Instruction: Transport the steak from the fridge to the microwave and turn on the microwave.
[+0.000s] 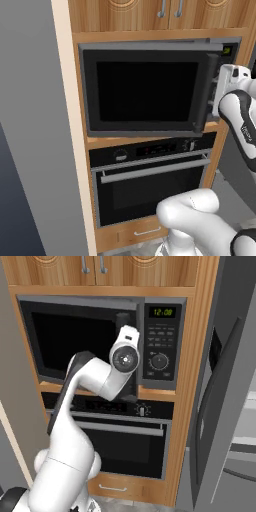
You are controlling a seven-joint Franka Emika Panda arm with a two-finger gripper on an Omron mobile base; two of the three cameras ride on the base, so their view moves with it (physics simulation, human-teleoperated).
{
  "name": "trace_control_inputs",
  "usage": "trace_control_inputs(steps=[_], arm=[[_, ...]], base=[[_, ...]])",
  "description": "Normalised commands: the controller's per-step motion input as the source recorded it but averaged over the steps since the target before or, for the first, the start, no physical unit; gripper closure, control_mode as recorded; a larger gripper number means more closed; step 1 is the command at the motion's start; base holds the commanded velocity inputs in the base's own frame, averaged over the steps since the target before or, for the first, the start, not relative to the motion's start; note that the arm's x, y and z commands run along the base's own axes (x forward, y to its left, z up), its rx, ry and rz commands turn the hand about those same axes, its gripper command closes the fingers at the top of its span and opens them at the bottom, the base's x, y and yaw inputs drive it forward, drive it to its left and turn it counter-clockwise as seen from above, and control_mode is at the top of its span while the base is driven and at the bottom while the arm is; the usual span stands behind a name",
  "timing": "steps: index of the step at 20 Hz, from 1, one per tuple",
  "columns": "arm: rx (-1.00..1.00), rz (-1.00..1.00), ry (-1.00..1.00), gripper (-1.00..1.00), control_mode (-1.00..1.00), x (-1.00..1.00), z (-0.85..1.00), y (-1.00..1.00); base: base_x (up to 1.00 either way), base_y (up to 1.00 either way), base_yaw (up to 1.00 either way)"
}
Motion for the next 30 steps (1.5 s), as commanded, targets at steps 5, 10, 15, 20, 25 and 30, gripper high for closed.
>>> trace_control_inputs(steps=[5, 10, 15, 20, 25, 30], arm=[[0.0, 0.05, 0.0, -1.0, -1.0, 0.59, -0.01, 0.27], [0.0, 0.05, 0.01, -1.0, -1.0, 0.54, -0.03, 0.32], [-0.01, 0.03, 0.01, -1.0, -1.0, 0.47, -0.08, 0.37], [0.0, 0.0, 0.0, -1.0, -1.0, 0.47, -0.06, 0.37], [-0.01, 0.0, 0.01, -1.0, -1.0, 0.51, -0.14, 0.3], [-0.03, 0.0, 0.01, -1.0, -1.0, 0.3, -0.23, 0.22]], base=[[0.0, 0.0, 0.0], [0.0, 0.0, 0.0], [0.0, 0.0, 0.0], [0.0, 0.0, 0.0], [0.0, 0.0, 0.0], [0.0, 0.0, 0.0]])
